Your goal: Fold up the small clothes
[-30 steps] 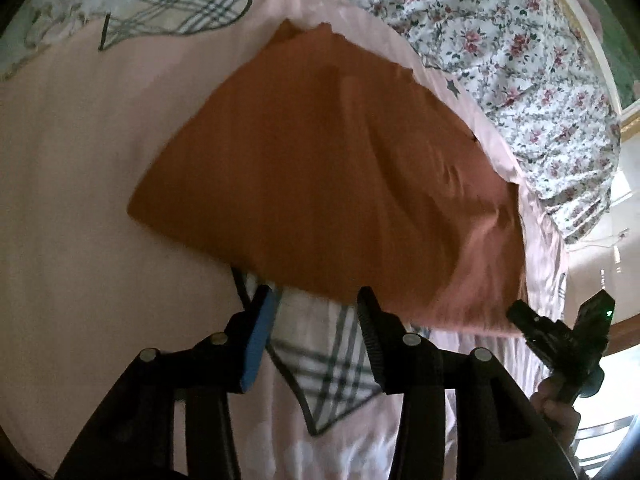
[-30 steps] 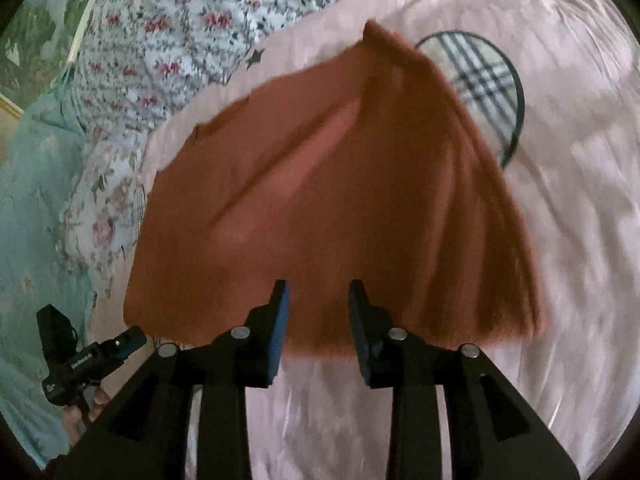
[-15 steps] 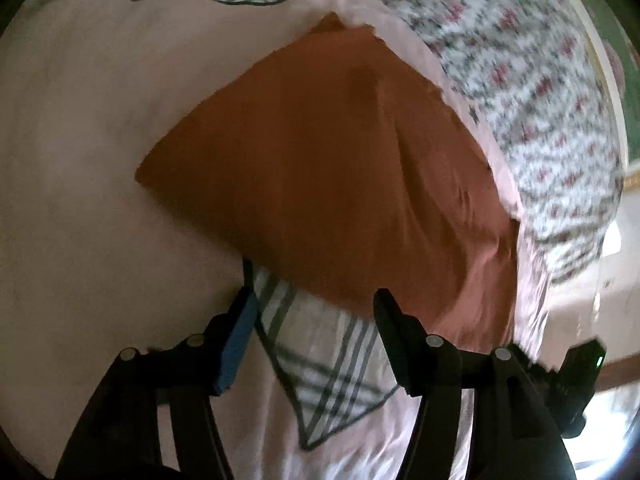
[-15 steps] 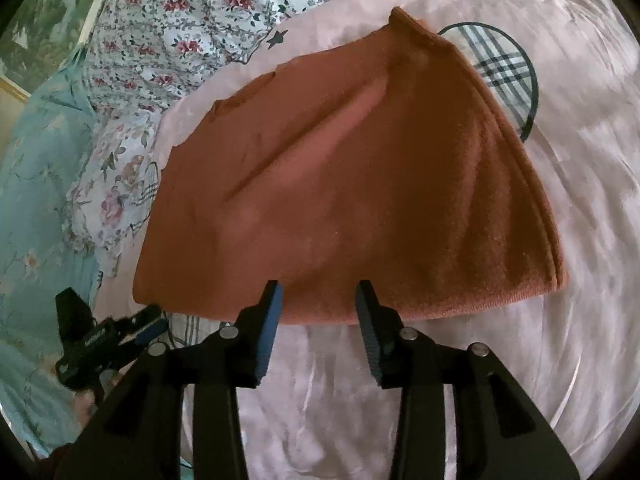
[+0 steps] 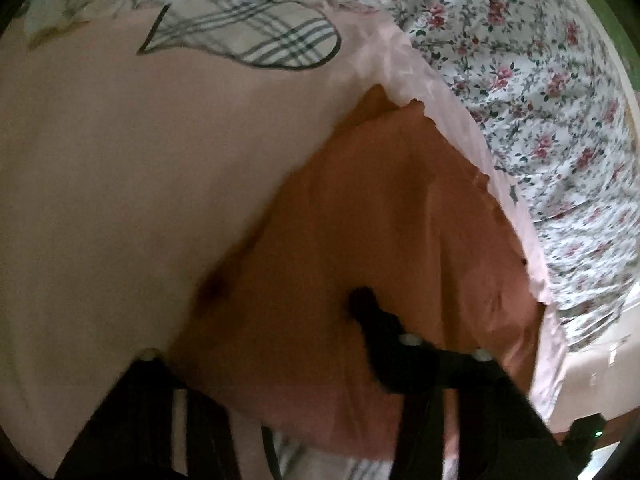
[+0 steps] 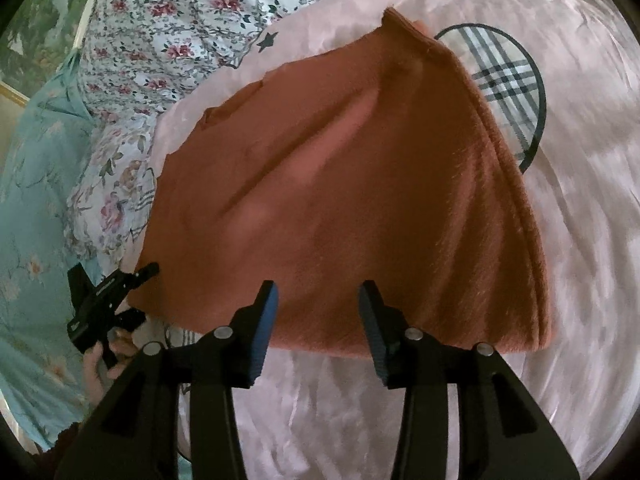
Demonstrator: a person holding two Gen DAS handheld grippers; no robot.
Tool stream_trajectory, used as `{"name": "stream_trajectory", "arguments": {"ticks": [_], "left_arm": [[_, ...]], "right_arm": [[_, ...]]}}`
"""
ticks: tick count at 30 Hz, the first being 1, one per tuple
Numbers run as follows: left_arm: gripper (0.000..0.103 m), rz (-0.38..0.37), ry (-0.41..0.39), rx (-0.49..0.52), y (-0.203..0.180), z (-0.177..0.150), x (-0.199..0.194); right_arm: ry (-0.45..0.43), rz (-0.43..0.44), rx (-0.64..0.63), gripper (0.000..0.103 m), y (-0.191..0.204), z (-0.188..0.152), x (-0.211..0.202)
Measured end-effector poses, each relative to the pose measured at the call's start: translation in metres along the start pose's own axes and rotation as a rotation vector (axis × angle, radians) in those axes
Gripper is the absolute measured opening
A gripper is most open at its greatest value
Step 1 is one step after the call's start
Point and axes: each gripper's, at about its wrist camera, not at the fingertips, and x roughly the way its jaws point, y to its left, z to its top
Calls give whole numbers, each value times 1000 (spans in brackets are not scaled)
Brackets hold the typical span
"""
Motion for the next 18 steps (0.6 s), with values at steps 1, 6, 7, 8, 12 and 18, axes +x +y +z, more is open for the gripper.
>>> {"name": "stream_trajectory", "arguments": {"ticks": [1,6,7,8,12,18], "left_arm": [[16,-8,1,-4,-1,3,1],[11,2,-64,124,-43,-1,-25],[11,-8,-75,161,-57,-4,-31],[11,-17,-81,184,-66,-7,-35],[10,-95,-78,378,-136,-34,-48],[10,-100,35,670,-215,-107,-7]], "right_arm": [[2,1,5,44,-3,2,0],[-4,22,3,44,-11,15,-5],[-4,33,1,44,-12,18,-7],[-3,44,4,44,-14,22,-8],[-1,103,36,44,-18,38,-11],[38,278,91,64,-15,79,2]]}}
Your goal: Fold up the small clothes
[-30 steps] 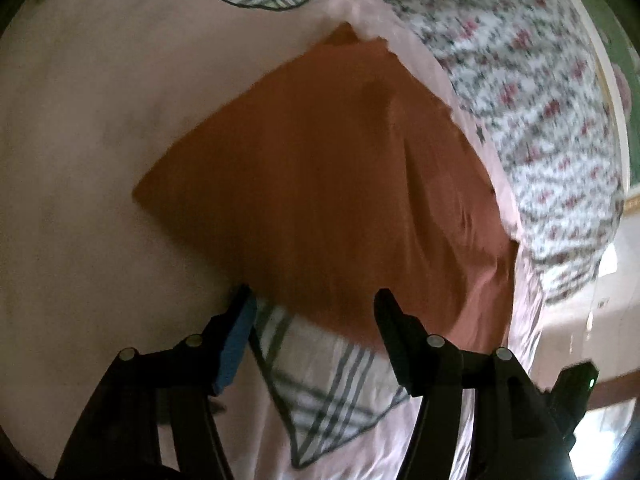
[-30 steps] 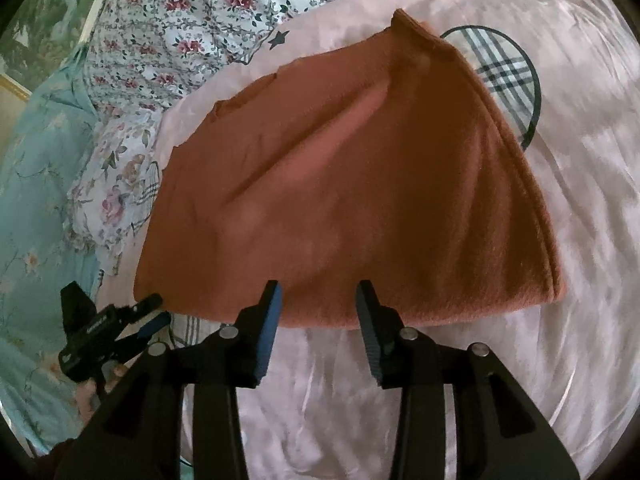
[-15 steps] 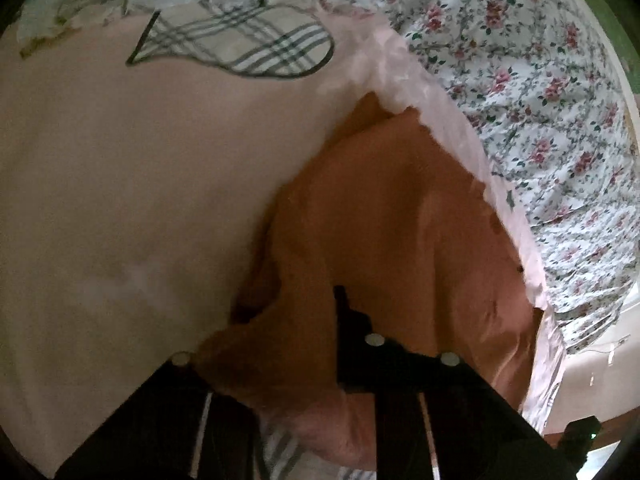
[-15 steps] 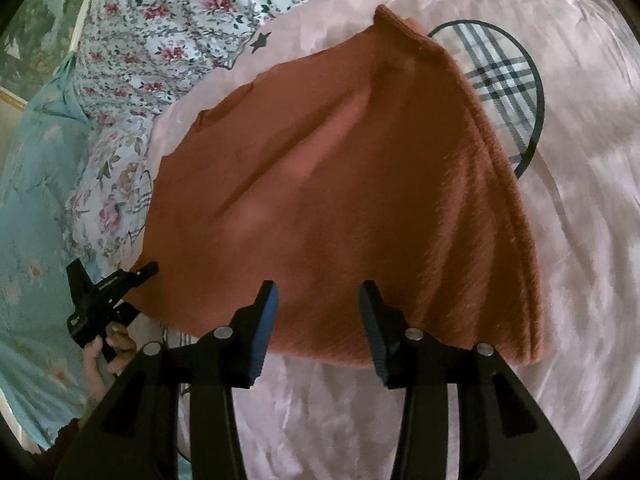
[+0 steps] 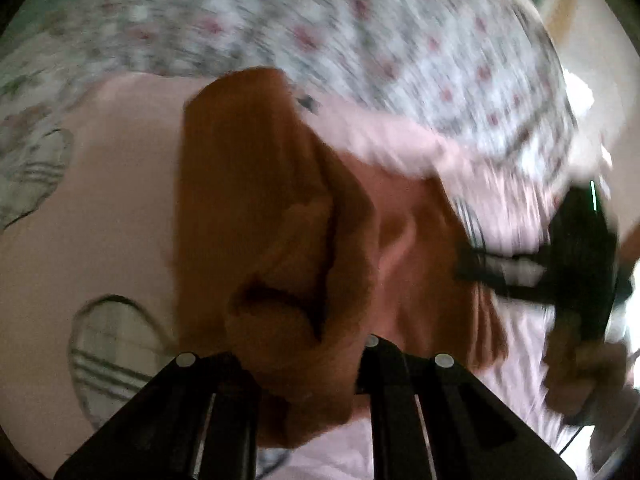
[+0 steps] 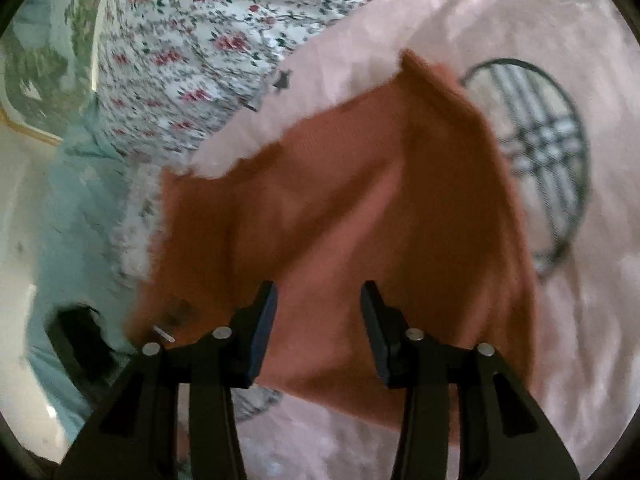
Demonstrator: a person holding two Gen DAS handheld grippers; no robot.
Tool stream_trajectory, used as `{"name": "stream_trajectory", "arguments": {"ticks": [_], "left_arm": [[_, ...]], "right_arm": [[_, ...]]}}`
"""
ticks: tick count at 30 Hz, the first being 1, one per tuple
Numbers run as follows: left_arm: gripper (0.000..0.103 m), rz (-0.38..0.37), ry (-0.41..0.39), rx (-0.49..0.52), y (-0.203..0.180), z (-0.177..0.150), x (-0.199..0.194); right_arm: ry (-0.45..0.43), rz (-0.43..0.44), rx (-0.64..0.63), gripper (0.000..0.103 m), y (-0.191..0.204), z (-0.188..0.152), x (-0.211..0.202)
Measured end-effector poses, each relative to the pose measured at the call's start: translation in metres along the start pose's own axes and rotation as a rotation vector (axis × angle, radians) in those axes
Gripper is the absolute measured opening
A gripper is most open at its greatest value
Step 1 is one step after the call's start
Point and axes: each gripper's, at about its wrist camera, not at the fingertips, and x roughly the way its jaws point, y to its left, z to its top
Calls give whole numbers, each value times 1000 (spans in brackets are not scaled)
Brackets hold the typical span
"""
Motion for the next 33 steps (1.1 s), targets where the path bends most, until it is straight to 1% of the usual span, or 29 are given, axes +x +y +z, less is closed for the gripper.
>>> {"name": "stream_trajectory", "arguments": {"ticks": [2,3,4,6,9,11,13,14,15,16,18,19,21,22,24,25,26,28,29,30,33], "left_arm": [[10,1,48,38,-14,-10,21],[10,9,55,46,-17,-14,26],[10,17,53,51,-19,-16,29],[10,6,51,39,-16,-16,28],[10,-3,47,21,-11,-12,25],[10,9,44,29,-12,-11,22],[10,25,40,48,-14,-14,18],[10,41,36,64,-18,-14,15],[10,53,28,84,-23,-11,12],[10,49,19,95,-27,-9,8],[11,-9,-23,116,-39,2,-6],[11,-36,-34,123,-44,5,-10],[12,-119,-45,146,-63,11,-13],[12,-146,-39,151,-72,11,-9],[12,-199,2,147,-88,10,11],[12,-210,25,151,-95,7,26],[12,-212,43,151,-98,5,36],[12,-214,110,144,-106,-1,64],[12,-223,123,140,-108,-2,69],[12,-230,130,139,-110,-2,72],[13,-239,123,155,-119,-1,72]], "right_arm": [[35,46,8,73,1,13,16],[54,57,-1,74,2,18,25],[82,59,-11,74,4,23,38],[132,65,-16,74,5,31,64],[170,87,-30,74,13,41,96],[190,80,-43,73,23,49,118],[202,52,-81,47,35,52,133],[202,6,-121,26,45,53,137],[195,-11,-142,19,50,55,135],[166,8,-166,18,58,57,125],[99,71,-221,17,71,62,94],[65,86,-258,17,76,65,73],[22,99,-309,17,76,70,39],[13,86,-318,17,71,73,27],[15,26,-322,17,52,78,14],[24,-12,-307,17,35,80,11],[33,-32,-281,17,20,83,12],[54,-79,-231,17,-12,84,15],[60,-109,-223,17,-25,83,17],[57,-114,-213,17,-33,83,15],[28,-82,-199,17,-41,82,7]]}}
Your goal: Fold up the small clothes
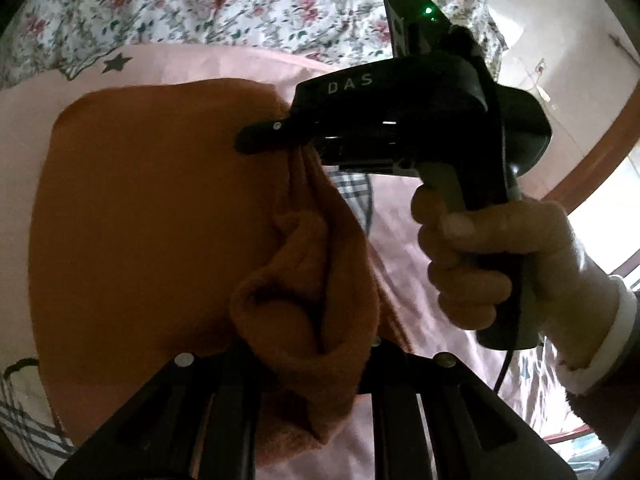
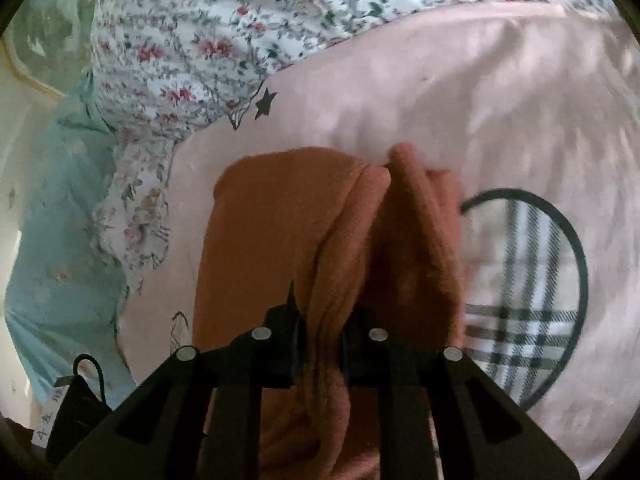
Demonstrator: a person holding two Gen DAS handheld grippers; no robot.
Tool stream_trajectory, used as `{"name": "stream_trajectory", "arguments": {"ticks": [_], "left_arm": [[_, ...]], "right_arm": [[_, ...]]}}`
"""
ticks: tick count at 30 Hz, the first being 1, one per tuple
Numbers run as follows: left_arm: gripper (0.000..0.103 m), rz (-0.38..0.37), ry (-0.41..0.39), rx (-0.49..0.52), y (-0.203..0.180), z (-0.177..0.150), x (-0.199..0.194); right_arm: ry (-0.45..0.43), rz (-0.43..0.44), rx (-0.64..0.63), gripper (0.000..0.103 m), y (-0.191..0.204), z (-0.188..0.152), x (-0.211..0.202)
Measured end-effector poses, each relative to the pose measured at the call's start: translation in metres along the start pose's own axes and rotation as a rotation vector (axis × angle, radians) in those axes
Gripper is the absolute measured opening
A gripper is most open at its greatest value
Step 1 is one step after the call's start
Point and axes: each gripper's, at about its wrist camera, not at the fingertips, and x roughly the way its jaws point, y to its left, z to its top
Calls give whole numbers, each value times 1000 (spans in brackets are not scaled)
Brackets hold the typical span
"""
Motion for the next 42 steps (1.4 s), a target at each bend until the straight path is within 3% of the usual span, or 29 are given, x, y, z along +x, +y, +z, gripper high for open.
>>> {"name": "stream_trajectory", "arguments": {"ticks": [9,11,13,16,20,21,27,32,35,36,37,38,39,40,42], "left_arm": [[17,11,56,23,-16,-2,32],[25,-3,73,28,-17,-5,29],[44,-41,91,20,-16,-7,21],[66,-48,78,0,-9,-16,-7],[75,16,33,-66,20,-28,-52],[79,34,25,-86,29,-28,-58],[82,91,47,-247,100,-24,-64],[83,95,103,-327,140,-12,-29],[87,40,117,-366,150,-9,-11],[87,28,96,-370,152,-5,-6],[83,21,80,-363,154,-1,-1],[72,18,74,-359,153,2,1],[53,3,76,-355,153,5,6],[41,4,81,-356,153,7,6],[30,-6,58,-349,150,9,-5]], "right_arm": [[12,-82,-28,17,-16,2,11],[2,-88,-26,17,-19,-1,9],[-13,-116,-31,18,-17,-5,4],[-43,-188,-4,34,-13,-12,-15],[-132,-221,34,85,-7,-32,-45],[-150,-214,37,90,-5,-39,-50],[-89,-173,38,90,-3,-66,-41],[-42,-146,59,90,-13,-70,-21],[-33,-146,66,88,-18,-68,-10],[-27,-147,60,81,-18,-67,-6],[-18,-151,55,73,-18,-66,-3],[-1,-149,53,50,-18,-65,1],[22,-129,63,36,-19,-64,5],[31,-115,74,32,-18,-63,8],[30,-118,55,26,-8,-63,8]]}}
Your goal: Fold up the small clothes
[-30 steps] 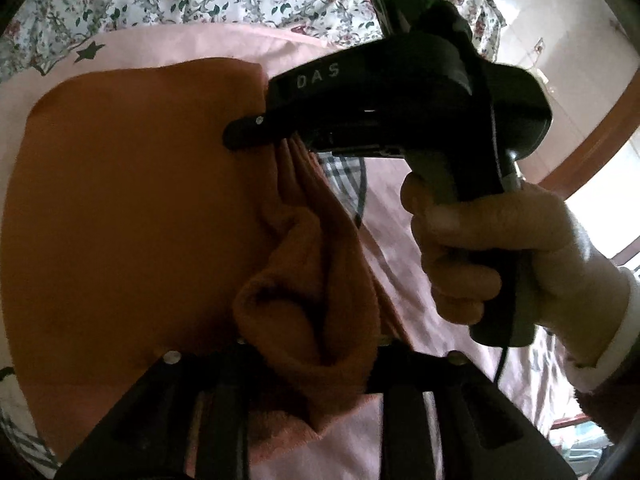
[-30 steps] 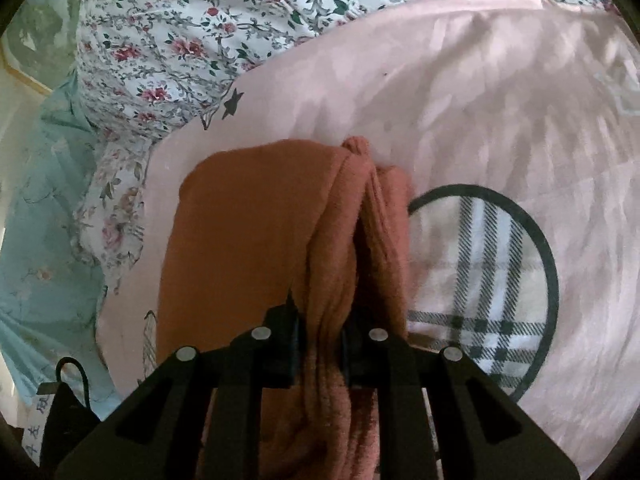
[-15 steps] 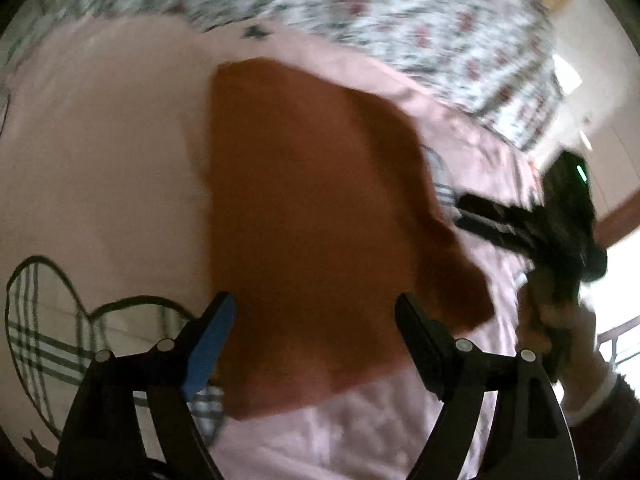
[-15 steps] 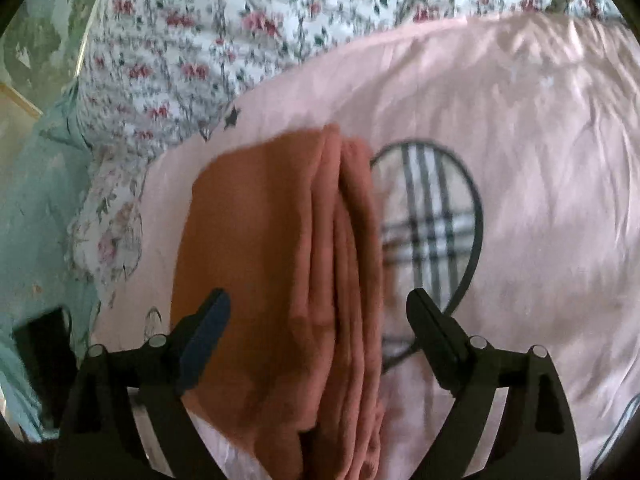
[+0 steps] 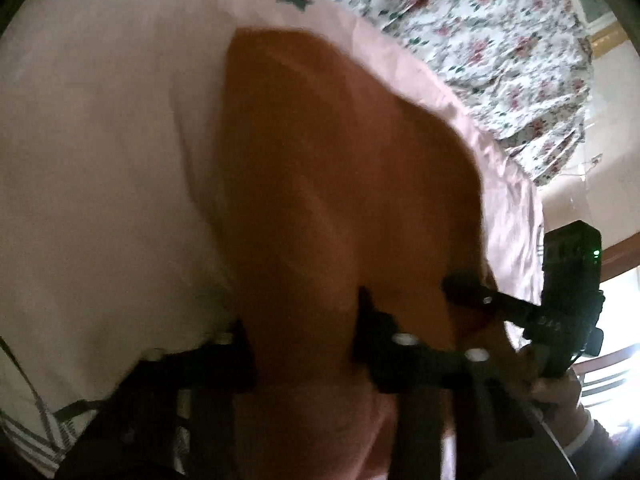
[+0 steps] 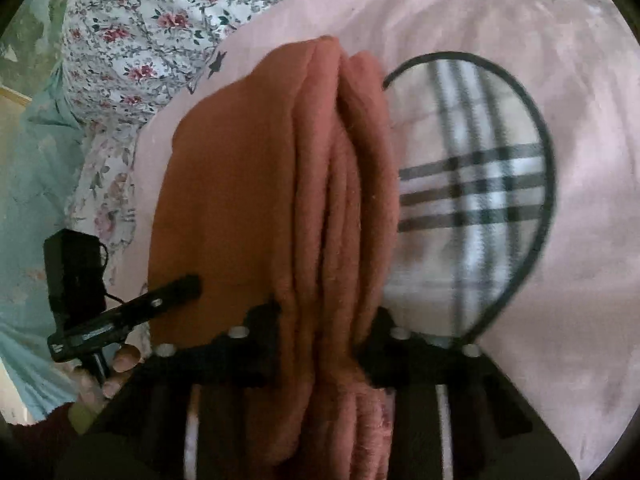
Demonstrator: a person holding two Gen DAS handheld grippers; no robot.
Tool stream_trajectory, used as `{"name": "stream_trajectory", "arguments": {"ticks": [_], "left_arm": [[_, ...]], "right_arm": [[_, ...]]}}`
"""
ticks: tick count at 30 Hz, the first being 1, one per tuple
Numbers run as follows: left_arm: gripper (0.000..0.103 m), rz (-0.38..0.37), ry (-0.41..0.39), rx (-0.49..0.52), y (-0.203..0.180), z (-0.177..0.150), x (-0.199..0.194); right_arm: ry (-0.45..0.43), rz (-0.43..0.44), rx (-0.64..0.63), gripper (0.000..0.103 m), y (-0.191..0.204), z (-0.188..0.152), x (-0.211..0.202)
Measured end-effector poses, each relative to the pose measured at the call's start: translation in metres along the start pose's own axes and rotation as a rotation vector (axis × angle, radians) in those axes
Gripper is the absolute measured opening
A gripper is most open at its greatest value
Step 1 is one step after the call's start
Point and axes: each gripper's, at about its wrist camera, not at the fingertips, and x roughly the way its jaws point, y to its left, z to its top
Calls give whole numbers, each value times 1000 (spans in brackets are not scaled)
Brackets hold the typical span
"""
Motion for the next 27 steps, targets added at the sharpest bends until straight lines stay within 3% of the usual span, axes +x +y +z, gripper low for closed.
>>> {"name": "stream_trajectory", "arguments": {"ticks": [5,10,13,18,21,27], "left_arm": [[27,11,-69,13,-5,-17,-54],[27,36,-142,-30,33,-54,-131],[27,72,-151,-32,55,-71,-152],[28,99,-98,-96,108,-96,-144],[40,50,-83,-159,128,-101,-137],[49,33,-78,-156,143,-76,-136]], "right_arm": [[-14,122,-16,24,36,-7,-10],[16,246,-77,23,91,-29,10],[50,283,-112,23,116,-41,33],[121,234,-110,23,123,-61,75],[136,181,-108,24,116,-67,85],[153,131,-111,41,116,-65,82]]}}
